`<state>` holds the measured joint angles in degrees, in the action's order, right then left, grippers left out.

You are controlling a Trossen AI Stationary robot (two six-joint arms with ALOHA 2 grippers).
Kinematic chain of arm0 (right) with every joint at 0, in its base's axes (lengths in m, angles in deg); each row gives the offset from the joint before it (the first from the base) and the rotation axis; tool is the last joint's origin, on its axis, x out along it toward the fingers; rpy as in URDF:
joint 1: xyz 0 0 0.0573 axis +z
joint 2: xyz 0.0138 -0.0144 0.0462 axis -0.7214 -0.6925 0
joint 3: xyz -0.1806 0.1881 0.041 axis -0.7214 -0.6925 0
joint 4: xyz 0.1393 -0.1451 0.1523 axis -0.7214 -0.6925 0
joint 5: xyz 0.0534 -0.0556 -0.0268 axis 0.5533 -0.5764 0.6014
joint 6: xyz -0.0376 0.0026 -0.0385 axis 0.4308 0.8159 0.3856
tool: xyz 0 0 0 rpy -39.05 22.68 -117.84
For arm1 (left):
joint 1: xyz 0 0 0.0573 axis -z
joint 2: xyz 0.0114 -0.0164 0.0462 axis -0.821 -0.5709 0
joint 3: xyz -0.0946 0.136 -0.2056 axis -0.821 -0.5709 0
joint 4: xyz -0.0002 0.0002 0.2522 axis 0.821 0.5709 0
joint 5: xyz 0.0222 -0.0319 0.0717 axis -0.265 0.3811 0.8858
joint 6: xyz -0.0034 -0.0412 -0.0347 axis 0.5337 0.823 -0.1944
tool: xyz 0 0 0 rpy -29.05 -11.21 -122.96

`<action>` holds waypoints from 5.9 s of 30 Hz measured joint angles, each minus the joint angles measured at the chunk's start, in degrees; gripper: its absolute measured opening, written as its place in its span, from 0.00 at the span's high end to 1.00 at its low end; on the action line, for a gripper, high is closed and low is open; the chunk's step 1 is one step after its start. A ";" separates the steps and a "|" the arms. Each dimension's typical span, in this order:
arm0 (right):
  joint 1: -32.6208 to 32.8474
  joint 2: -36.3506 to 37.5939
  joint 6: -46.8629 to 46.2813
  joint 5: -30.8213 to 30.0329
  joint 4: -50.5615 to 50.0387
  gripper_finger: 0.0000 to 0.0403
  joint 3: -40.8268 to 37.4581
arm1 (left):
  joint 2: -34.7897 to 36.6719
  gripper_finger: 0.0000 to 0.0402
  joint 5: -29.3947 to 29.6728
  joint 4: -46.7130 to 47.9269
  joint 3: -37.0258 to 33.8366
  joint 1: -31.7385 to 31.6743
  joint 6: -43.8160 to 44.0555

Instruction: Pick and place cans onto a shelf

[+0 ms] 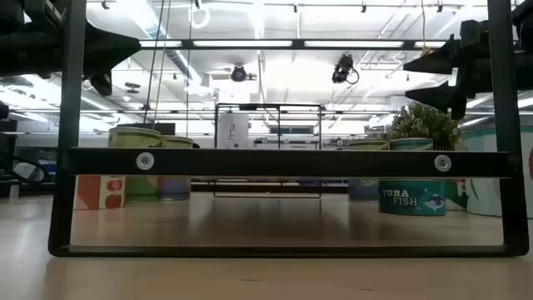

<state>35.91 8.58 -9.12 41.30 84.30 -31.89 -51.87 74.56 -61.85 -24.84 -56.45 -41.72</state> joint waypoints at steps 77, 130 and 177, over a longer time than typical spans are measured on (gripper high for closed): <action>0.00 0.00 0.00 -0.02 0.17 0.13 0.00 | -15.99 0.90 2.08 7.61 12.17 -0.07 9.12; 0.00 0.00 0.02 -0.02 0.17 0.13 0.00 | -67.99 0.22 5.41 60.26 42.07 9.04 7.06; 0.00 0.00 0.00 -0.02 0.17 0.13 0.00 | -72.50 0.21 2.58 40.81 42.00 8.44 4.20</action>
<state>35.91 8.58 -9.12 41.29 84.47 -31.88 -124.36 77.14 -21.04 17.16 -48.01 -37.51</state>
